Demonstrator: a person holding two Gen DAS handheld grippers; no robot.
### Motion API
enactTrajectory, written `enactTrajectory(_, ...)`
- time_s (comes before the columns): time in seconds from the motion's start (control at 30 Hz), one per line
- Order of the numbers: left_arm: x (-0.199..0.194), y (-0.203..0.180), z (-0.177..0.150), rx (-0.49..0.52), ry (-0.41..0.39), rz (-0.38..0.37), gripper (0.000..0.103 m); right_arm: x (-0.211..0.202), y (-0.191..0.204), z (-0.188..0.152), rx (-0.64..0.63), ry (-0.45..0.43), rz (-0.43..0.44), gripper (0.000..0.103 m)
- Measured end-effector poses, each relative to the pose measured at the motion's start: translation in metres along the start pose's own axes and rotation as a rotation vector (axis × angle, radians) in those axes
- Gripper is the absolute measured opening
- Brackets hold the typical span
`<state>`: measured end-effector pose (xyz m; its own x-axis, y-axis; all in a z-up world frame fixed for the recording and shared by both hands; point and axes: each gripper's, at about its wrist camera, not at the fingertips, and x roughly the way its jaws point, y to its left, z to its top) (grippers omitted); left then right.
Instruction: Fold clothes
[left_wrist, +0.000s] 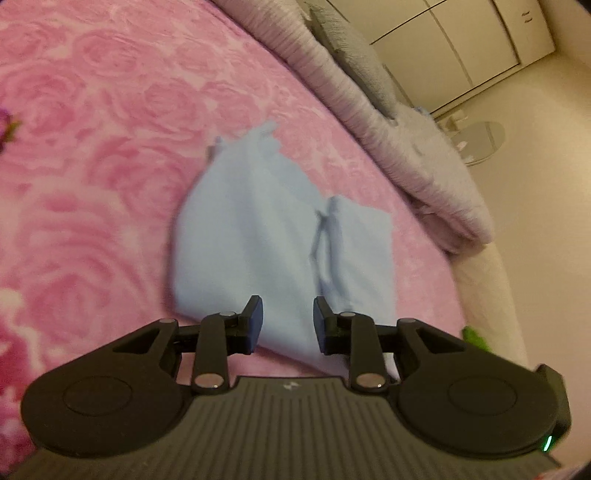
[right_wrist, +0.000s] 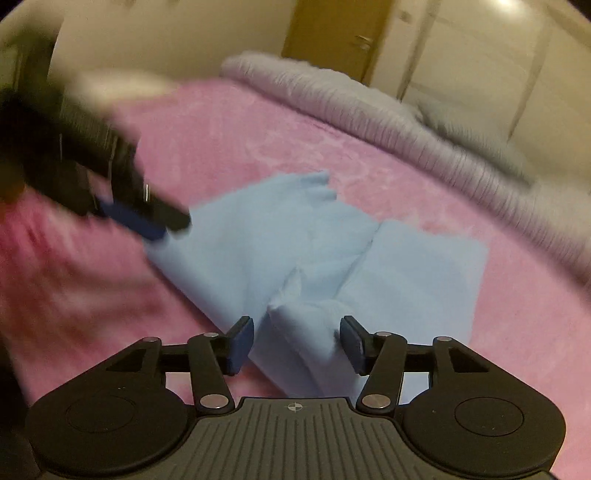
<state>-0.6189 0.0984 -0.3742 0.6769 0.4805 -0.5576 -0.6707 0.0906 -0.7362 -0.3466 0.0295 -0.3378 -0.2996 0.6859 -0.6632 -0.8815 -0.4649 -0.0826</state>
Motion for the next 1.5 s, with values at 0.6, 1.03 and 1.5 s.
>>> enactTrajectory(0.6,0.149,-0.018,0.052,-0.078,0.219,-0.084,0.036,0.057,-0.234,-0.009,0.945,0.133,0.174,0.049)
enactTrajectory(1.03,0.109,-0.027,0.067,0.092,0.055,-0.133,0.004,0.082,-0.233,0.006,0.951,0.113,0.299,0.049)
enactTrajectory(1.5,0.078,0.057,0.087,-0.125,0.027,-0.069,0.011,0.124,-0.152,0.059,0.712,0.155,0.382,0.049)
